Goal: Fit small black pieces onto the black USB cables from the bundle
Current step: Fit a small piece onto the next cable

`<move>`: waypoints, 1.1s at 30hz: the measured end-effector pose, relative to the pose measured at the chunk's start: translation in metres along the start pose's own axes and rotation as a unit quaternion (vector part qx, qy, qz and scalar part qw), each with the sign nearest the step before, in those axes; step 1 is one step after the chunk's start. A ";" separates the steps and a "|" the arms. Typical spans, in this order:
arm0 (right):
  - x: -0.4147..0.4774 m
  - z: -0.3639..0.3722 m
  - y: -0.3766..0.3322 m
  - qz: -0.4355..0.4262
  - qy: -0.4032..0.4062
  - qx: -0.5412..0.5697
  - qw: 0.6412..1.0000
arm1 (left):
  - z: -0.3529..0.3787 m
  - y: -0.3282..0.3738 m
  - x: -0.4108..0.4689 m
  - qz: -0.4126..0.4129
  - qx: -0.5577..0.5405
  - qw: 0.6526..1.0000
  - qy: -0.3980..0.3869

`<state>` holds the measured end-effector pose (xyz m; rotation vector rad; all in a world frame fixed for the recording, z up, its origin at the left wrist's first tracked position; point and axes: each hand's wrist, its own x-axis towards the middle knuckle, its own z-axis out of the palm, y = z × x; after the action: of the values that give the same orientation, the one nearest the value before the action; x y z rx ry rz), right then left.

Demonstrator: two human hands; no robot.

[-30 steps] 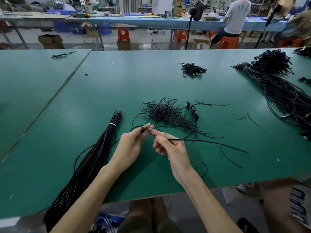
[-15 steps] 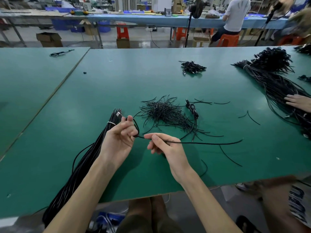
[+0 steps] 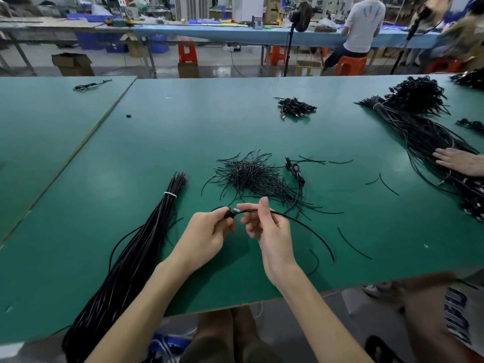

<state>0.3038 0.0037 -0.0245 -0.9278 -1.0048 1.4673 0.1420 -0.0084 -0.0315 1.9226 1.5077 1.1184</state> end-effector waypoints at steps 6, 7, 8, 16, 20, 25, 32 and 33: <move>-0.002 -0.001 -0.004 -0.007 -0.069 -0.009 0.998 | 0.002 -0.003 0.000 0.021 0.110 0.993 0.045; -0.001 0.000 -0.004 -0.007 -0.076 -0.013 0.997 | 0.002 -0.002 0.000 0.019 0.097 0.994 0.053; -0.001 0.000 -0.003 -0.006 -0.075 -0.017 0.997 | 0.002 -0.003 0.000 0.017 0.080 0.995 0.061; 0.001 -0.001 0.005 -0.023 -0.051 -0.049 0.997 | 0.000 0.004 0.004 -0.014 -0.109 0.992 0.061; 0.000 -0.002 0.004 -0.032 -0.098 -0.062 0.993 | 0.000 0.005 0.003 -0.060 -0.265 0.962 -0.005; -0.001 -0.003 0.003 -0.039 -0.104 -0.049 0.993 | -0.002 0.004 0.002 -0.116 -0.426 0.894 -0.070; 0.000 -0.001 0.006 -0.031 -0.104 -0.077 0.991 | -0.011 0.003 0.004 -0.116 -0.509 0.853 -0.005; -0.001 0.000 0.007 -0.032 -0.103 -0.080 0.991 | -0.012 0.003 0.004 -0.117 -0.525 0.843 0.005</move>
<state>0.3018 0.0027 -0.0308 -0.8604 -1.3077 1.4669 0.1341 -0.0070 -0.0215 0.9353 0.7652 1.4046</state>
